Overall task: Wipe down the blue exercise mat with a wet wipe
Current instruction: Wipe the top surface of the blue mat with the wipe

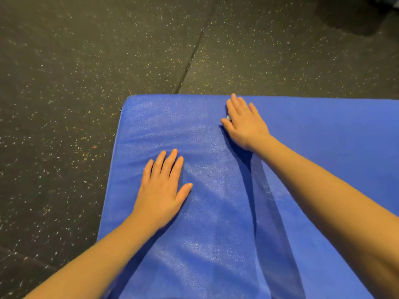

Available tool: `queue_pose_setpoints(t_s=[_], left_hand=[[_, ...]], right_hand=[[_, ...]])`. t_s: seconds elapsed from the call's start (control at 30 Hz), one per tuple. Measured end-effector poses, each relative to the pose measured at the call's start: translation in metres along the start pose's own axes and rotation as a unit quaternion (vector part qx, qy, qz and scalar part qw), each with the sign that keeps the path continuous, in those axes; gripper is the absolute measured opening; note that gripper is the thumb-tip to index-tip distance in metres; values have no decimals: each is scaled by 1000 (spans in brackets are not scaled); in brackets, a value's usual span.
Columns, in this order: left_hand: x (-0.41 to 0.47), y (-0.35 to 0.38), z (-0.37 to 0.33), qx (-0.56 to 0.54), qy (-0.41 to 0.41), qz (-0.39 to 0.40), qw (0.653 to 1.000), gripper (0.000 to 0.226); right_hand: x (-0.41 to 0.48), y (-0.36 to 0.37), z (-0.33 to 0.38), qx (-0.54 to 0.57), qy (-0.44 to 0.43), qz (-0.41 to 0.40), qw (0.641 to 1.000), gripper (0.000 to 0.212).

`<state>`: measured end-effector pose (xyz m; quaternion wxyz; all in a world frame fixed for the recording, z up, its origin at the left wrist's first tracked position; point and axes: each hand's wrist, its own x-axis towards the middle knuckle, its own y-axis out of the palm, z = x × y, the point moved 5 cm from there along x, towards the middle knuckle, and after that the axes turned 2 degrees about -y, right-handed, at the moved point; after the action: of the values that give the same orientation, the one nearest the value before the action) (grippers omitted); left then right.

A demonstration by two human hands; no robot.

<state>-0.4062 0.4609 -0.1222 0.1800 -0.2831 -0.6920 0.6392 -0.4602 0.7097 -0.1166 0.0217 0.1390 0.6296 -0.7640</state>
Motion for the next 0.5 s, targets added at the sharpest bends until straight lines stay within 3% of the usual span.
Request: queue_pose_setpoints(t_s=[0.1,0.27,0.43,0.5], left_hand=[[23,4,0,23,-1,21,1000,74],[21,7,-3,56,4,15,998,73],[22,7,-4,66,8,19,998,73],[21,6,-5,70,6,21,997,74]], right_hand=[[4,-4,-7,48,93,-19,994,62],[1,8,27,19,-58,7,998,72],[19,-9,-10,50,93,-12,994,70],[19,-4,10,35,43,-13,998,76]])
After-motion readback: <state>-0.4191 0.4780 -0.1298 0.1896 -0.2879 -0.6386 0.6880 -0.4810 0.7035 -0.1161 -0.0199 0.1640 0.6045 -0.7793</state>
